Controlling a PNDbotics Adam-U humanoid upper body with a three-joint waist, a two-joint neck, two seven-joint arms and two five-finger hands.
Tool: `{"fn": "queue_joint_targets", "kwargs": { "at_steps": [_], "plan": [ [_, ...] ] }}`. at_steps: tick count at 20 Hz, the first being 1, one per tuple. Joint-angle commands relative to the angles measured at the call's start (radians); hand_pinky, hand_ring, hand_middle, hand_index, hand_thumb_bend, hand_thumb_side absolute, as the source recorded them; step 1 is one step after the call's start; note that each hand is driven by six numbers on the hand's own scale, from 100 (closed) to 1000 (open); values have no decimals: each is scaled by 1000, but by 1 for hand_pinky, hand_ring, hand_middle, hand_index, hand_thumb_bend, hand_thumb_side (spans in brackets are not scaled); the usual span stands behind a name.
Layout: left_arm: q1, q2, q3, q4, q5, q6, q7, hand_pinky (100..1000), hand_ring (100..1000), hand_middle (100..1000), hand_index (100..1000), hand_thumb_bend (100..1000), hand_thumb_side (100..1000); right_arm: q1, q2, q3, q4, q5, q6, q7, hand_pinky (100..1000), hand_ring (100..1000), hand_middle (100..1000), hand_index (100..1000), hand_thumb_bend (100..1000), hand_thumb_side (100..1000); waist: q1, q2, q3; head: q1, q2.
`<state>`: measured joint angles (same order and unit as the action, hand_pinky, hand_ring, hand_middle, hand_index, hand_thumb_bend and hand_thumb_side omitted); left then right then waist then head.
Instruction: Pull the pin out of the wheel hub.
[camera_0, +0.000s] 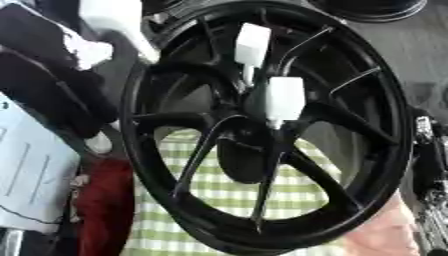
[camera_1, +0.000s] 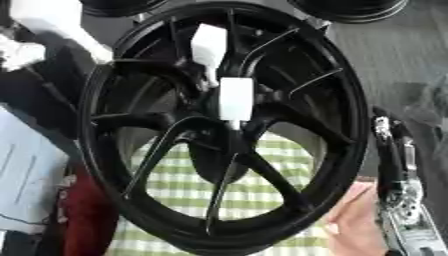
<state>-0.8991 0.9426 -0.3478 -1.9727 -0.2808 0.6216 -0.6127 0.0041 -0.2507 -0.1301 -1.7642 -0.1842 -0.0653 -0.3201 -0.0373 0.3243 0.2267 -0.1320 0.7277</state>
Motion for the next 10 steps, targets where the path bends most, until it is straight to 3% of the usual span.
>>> {"fn": "queue_joint_targets", "kwargs": {
  "at_steps": [1,5,10],
  "plan": [
    [46,71,106,-5,-27,117,-40,373,374,332,449,100,209,2,-12,-22,-30,3,-5,-15,1000,779,645,802,100,704,-1,-16,9,-19,-5],
    [154,80,213,39,-91,164,26,386,384,344,467,100,239,14,-11,-53,-43,4,-14,-43,1000,779,645,803,100,694,-10,-15,36,-44,-6],
    [282,-16,341,135,-166,211,105,448,448,412,548,100,273,15,-5,-79,-51,6,-18,-71,1000,779,645,803,100,690,-18,-7,57,-57,-18]
  ]
}}
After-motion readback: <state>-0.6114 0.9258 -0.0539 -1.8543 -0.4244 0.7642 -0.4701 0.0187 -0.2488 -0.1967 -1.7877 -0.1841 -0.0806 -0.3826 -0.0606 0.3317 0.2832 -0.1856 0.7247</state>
